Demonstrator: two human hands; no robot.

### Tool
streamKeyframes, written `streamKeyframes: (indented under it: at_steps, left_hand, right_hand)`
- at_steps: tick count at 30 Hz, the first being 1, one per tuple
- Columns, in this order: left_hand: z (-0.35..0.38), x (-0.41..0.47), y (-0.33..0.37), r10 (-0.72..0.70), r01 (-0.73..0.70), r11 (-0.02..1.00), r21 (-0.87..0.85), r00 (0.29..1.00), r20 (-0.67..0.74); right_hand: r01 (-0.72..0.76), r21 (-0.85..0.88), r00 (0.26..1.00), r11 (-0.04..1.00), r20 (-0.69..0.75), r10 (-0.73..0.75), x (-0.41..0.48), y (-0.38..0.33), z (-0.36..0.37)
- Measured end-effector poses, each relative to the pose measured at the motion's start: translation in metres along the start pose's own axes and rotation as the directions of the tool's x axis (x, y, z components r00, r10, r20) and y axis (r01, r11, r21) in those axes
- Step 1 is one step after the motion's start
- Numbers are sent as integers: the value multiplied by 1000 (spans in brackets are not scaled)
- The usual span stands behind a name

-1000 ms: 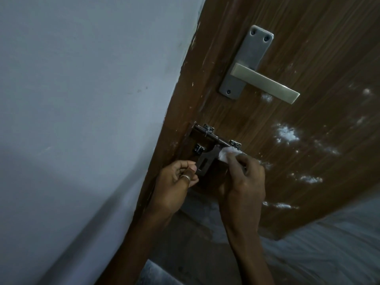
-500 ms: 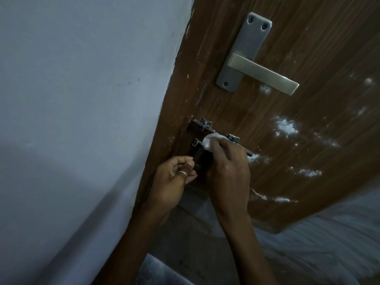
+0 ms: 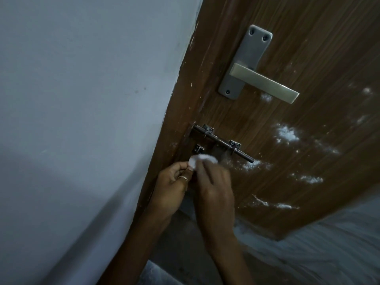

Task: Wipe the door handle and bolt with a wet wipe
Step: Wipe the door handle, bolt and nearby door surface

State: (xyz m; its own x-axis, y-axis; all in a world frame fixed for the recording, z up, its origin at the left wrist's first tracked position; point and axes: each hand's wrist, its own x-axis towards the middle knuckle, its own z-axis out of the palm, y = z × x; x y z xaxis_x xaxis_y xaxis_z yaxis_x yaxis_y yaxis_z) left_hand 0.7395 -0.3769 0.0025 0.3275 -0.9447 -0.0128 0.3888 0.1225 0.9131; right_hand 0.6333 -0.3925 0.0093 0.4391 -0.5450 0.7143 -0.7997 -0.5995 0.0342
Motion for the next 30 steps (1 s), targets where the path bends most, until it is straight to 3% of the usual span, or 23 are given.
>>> streamKeyframes:
  at_steps: [3,7,10,16,21,24,30]
  left_hand:
    - [-1,2,0,-46,46,998,-41,999,2]
    - [4,4,3,-117,111,974,-196,993,-20]
    - [4,1,3,-84,82,979,-188,996,-6]
    - [5,-3,4,-42,47,991,-128,998,44]
    - [7,-2,2,-24,26,993,-118,1000,17]
    - [7,-2,1,-2,3,996,-85,1000,12]
    - [6,1,-5,24,-24,1000,-10,999,23]
  right_hand:
    - [29,43,997,999,66,-31,-15,-1,1]
    - [-43,-9,999,999,4,44,21,18,-7]
    - [-62,-37,998,997,-26,61,29,16,-9]
    - [-12,33,997,999,78,10,4,8,-20]
    - [-83,-73,995,994,-63,78,53,26,-51]
    - [-64,-195,996,979,50,75,71,28,-45]
    - [-12,-128,994,992,111,26,84,15,-27]
